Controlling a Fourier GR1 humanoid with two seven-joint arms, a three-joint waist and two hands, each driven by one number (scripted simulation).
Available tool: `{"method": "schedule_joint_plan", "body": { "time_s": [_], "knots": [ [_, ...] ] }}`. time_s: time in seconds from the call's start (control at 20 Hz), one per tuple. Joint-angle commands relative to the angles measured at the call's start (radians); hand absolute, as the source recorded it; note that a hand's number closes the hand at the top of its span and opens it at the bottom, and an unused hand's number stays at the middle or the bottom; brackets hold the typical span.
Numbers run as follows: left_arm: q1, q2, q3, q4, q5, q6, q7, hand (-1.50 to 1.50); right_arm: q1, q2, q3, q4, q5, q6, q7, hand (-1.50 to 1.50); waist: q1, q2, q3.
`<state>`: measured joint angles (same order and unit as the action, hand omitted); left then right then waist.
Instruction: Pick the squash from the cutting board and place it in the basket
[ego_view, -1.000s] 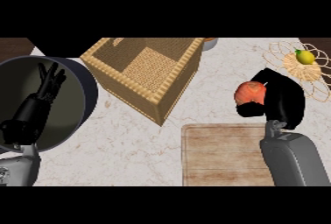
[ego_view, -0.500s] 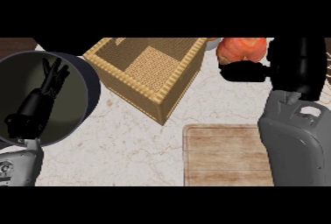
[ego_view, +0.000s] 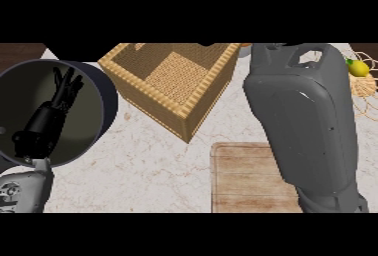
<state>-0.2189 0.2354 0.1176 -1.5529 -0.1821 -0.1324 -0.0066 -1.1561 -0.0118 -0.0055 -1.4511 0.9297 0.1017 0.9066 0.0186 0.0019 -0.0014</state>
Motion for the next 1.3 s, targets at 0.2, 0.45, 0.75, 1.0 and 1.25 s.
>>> {"method": "schedule_joint_plan", "body": {
  "time_s": [0.2,0.45,0.75,1.0,1.25],
  "knots": [
    [-0.016,0.008,-0.003,-0.021,0.005,-0.016,0.016,0.00,-0.234,0.012,-0.055,0.411,-0.080,-0.128,0.021,1.50,0.019,0.004,0.000],
    [-0.019,-0.001,-0.005,0.016,0.004,-0.015,0.003,0.00,-0.360,0.012,-0.068,0.650,-0.129,-0.148,0.009,1.50,0.028,0.009,-0.001],
    [-0.036,-0.005,-0.005,0.044,-0.010,-0.001,-0.024,0.00,-0.411,0.012,-0.026,0.808,-0.184,-0.161,0.056,1.50,0.018,0.008,-0.001],
    [-0.011,-0.014,-0.014,0.004,-0.020,0.011,-0.009,0.00,-0.448,-0.005,0.021,0.886,-0.113,0.020,0.097,1.50,0.006,0.004,0.000],
    [0.000,0.004,0.004,-0.004,0.006,-0.015,0.001,0.00,-0.470,0.001,0.042,0.954,-0.108,0.117,0.045,1.50,0.006,0.004,0.000]
  ]
}}
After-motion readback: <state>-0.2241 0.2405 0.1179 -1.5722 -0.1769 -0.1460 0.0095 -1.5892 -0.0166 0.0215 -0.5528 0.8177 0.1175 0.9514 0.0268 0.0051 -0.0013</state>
